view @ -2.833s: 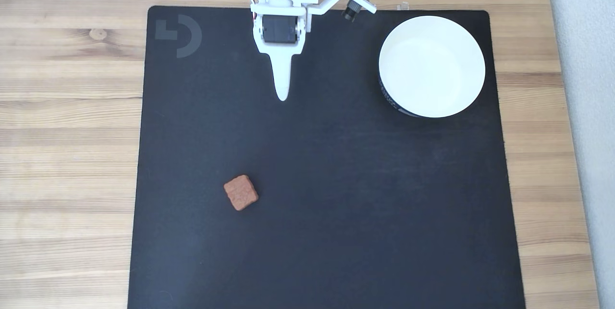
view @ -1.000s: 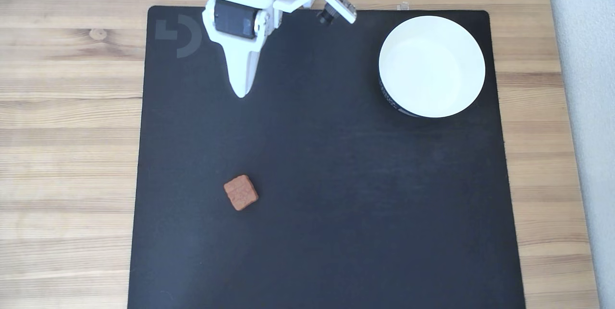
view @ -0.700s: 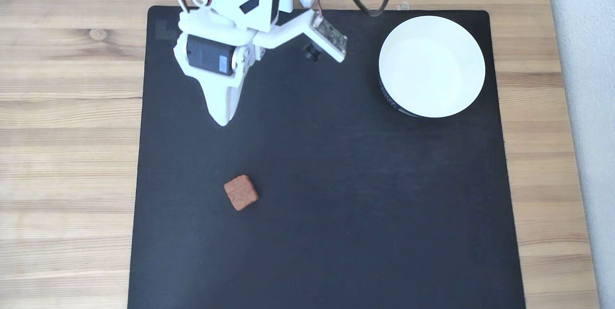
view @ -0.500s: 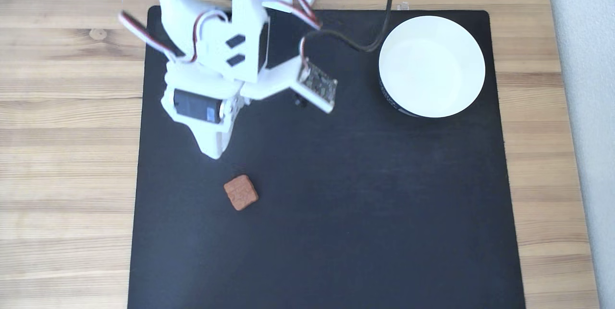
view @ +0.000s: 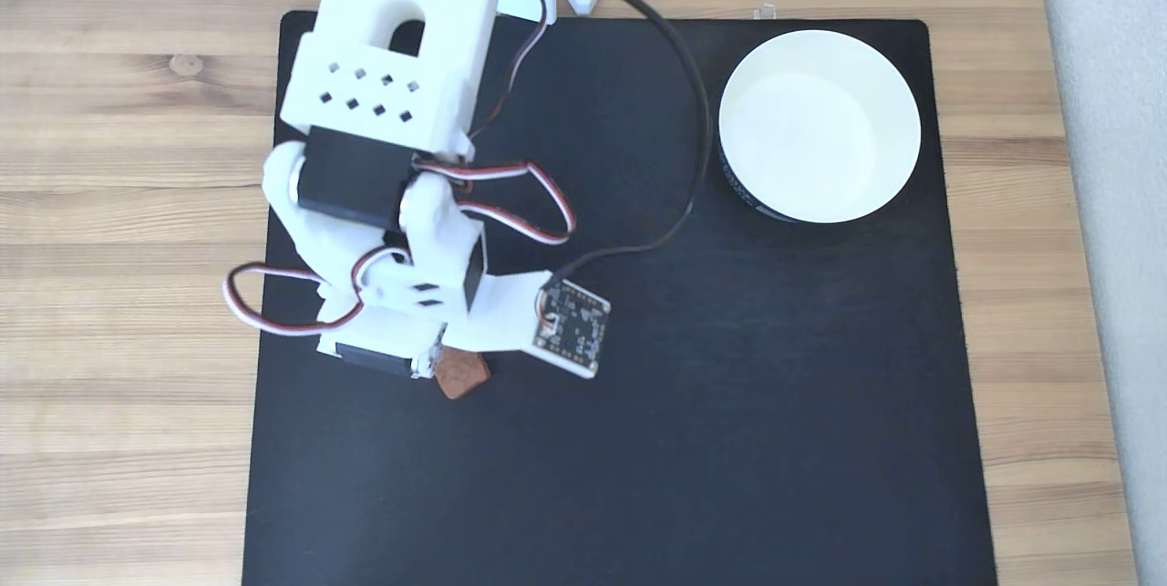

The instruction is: Pick up the toy and place it on the plate

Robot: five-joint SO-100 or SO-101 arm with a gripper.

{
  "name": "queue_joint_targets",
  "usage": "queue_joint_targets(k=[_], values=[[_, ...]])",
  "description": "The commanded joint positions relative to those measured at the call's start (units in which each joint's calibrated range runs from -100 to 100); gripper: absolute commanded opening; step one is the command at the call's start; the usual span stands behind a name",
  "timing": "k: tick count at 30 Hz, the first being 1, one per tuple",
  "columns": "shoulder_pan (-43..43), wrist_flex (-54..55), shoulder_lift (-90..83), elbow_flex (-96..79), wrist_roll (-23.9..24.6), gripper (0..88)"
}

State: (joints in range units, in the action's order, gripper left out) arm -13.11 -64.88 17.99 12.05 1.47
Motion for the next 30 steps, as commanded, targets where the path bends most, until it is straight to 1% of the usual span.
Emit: queue_joint_targets(k=[1, 5, 10, 23, 25, 26, 27, 28, 30], values=[[0.0, -5.1, 3.8, 11.5, 0.0, 2.3], [0.0, -9.6, 7.8, 19.7, 0.0, 2.3], [0.8, -11.8, 11.9, 25.9, 0.0, 2.4], [1.8, -13.3, 12.9, 25.4, 0.1, 2.8], [1.7, -13.9, 12.9, 25.4, 0.1, 6.7], [1.7, -14.8, 12.9, 25.4, 0.1, 11.2], [1.8, -16.2, 12.9, 25.4, 0.1, 17.0], [1.9, -18.7, 12.9, 25.9, -0.3, 28.6], [2.2, -20.0, 12.9, 25.8, -0.3, 34.8]])
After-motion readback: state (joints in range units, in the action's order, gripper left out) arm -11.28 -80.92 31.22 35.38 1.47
